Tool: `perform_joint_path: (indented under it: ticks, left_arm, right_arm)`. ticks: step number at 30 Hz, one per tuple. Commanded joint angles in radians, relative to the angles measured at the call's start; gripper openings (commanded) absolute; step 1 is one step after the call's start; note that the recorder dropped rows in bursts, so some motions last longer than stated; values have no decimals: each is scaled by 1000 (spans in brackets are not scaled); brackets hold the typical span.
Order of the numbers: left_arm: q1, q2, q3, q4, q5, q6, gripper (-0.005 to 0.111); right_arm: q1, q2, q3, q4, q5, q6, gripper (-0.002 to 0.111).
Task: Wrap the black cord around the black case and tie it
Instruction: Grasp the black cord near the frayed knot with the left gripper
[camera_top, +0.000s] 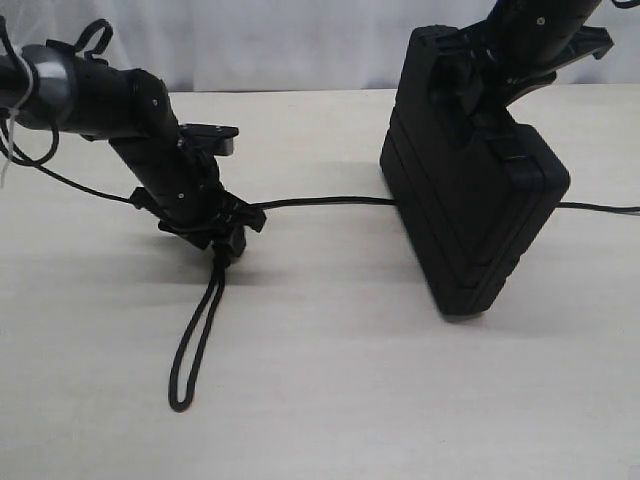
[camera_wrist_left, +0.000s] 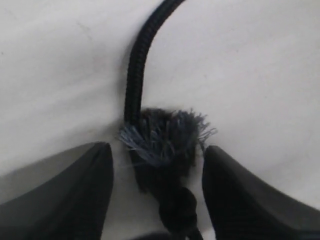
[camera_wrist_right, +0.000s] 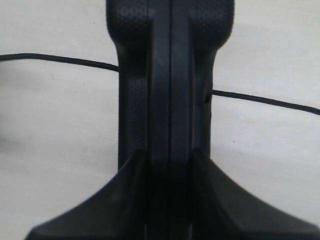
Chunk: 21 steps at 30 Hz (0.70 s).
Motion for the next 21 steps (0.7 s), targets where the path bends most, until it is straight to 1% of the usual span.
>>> perform_joint_path:
  ticks: [1, 2, 3, 6, 7, 11, 12, 13, 15, 16, 17, 19, 21]
  left_arm:
    - [-20, 37, -5, -3, 21, -33, 30]
    - [-20, 39, -5, -11, 19, -36, 26]
    - [-20, 41, -5, -36, 19, -35, 14]
    - [-20, 41, -5, -97, -7, -35, -1]
    - [-20, 41, -5, -179, -46, -38, 0]
    - [-18, 41, -5, -338, -136, -81, 0]
    - [-18, 41, -5, -400, -158, -84, 0]
    - [-18, 41, -5, -423, -163, -84, 1]
    - [-18, 41, -5, -444, -170, -84, 7]
    - [-18, 41, -5, -453, -170, -84, 12]
    - [-18, 41, -5, -453, -164, -76, 24]
    - [-18, 41, -7, -453, -142, -56, 41]
    - [-18, 39, -20, -453, -109, 6, 53]
  right_arm:
    - [-10, 12, 3, -14, 22, -19, 4]
    - [-10, 12, 3, -14, 22, -19, 4]
    - [-10, 12, 3, -14, 22, -19, 4]
    - [-10, 12, 3, -14, 22, -19, 4]
    - [-10, 12, 3, -14, 22, -19, 4]
    - [-10, 12, 3, -14, 22, -19, 4]
    - [-10, 12, 3, -14, 22, -19, 4]
    - [-10, 12, 3, -14, 22, -19, 4]
    - [-10, 12, 3, -14, 22, -19, 4]
    - [-10, 12, 3, -14, 22, -19, 4]
    - [-10, 12, 3, -14, 22, -19, 4]
    - [-10, 12, 3, -14, 22, -19, 4]
    - [-10, 12, 3, -14, 22, -19, 4]
